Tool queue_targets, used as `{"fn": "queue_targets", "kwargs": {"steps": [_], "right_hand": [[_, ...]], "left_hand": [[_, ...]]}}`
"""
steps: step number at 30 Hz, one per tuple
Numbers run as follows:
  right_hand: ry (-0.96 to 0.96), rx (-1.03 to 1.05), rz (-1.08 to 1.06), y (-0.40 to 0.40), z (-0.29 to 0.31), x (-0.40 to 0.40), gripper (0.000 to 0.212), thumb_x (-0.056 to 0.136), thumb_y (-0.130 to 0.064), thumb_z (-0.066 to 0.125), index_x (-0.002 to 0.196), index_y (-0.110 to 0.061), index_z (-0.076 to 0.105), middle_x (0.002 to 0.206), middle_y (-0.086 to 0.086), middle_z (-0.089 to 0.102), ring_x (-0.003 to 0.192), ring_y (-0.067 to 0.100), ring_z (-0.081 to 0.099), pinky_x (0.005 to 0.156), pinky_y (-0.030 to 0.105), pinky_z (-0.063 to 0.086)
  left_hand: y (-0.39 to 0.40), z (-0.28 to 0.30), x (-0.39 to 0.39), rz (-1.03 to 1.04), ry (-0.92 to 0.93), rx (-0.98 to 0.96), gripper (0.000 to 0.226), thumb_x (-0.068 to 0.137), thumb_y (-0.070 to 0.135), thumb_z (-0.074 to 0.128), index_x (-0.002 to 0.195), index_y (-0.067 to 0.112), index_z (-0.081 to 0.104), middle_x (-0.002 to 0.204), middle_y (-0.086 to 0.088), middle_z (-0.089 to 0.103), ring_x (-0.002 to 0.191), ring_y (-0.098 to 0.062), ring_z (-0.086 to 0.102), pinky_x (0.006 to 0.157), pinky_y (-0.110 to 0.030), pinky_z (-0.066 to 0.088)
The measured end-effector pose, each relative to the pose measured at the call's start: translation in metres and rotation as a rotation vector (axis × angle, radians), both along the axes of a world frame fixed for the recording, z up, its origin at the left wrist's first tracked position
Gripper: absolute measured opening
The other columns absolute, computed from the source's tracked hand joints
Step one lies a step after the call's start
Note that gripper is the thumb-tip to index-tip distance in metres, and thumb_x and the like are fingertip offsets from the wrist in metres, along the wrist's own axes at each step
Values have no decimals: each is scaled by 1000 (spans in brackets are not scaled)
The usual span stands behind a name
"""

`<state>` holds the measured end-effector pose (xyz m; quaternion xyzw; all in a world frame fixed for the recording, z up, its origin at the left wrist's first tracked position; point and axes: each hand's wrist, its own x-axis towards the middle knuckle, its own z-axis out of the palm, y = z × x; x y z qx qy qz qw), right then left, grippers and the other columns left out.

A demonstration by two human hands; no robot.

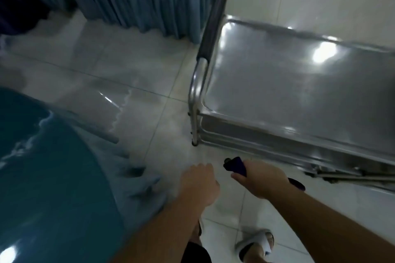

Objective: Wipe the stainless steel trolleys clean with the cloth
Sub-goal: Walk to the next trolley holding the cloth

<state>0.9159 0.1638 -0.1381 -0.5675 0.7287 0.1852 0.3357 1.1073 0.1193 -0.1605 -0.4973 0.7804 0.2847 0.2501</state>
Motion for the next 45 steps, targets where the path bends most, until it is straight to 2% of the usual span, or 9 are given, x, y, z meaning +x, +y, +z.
{"fn": "queue_targets", "kwargs": {"steps": [4,7,11,15,24,30,35,41,45], "right_hand": [[14,-112,118,-51,79,54,57,96,-78,36,123,-31,52,110,-2,68,99,24,66,86,42,56],[-9,-201,181,-91,127,83,54,96,-77,36,114,-29,52,100,-3,65,89,21,64,82,40,57],[-118,-248,281,-147,167,107,51,101,-65,35,131,-32,58,114,-3,68,104,20,66,95,42,54],[-119,-295,262,-203,188,121,50,99,-72,39,101,-25,56,88,-3,63,80,16,64,84,41,58],[-143,-377,375,-312,206,101,46,99,-72,40,84,-29,48,81,-7,56,74,13,57,66,32,44],[-175,-395,335,-373,213,83,49,100,-70,41,93,-23,55,84,-3,60,80,17,61,83,39,55],[-186,-410,265,-422,199,68,44,100,-69,41,88,-27,48,81,-8,55,75,13,57,72,34,48],[12,-388,91,-505,165,57,51,98,-73,38,103,-24,52,82,-6,56,78,17,61,72,37,54],[156,-353,-63,-563,151,55,52,98,-73,39,105,-24,50,78,-7,49,77,19,60,64,36,45]], "left_hand": [[-41,69,48,97,-6,-80,37,105,43,44,135,22,51,133,-6,57,121,-28,56,96,-43,45],[-74,110,77,161,42,-149,35,105,44,45,131,22,53,129,-5,59,118,-26,58,89,-40,43],[-118,146,110,213,54,-211,34,105,44,44,127,20,53,128,-6,59,117,-28,57,91,-41,45],[-162,172,129,298,37,-253,31,103,44,45,120,21,54,122,-5,60,110,-26,58,85,-40,45],[-245,226,119,445,26,-348,42,101,38,48,140,22,56,136,-3,60,119,-26,59,83,-36,38],[-305,241,95,449,52,-316,42,102,40,49,139,20,56,133,-5,61,116,-26,60,87,-35,46],[-376,227,74,364,37,-320,41,101,39,51,137,22,58,131,-4,62,114,-25,57,81,-34,41],[-501,194,50,202,51,-280,34,101,32,51,131,21,61,125,-3,66,108,-25,64,86,-36,51],[-592,180,46,27,67,-242,28,99,31,49,123,21,62,119,-1,66,107,-26,63,81,-36,43]]}}
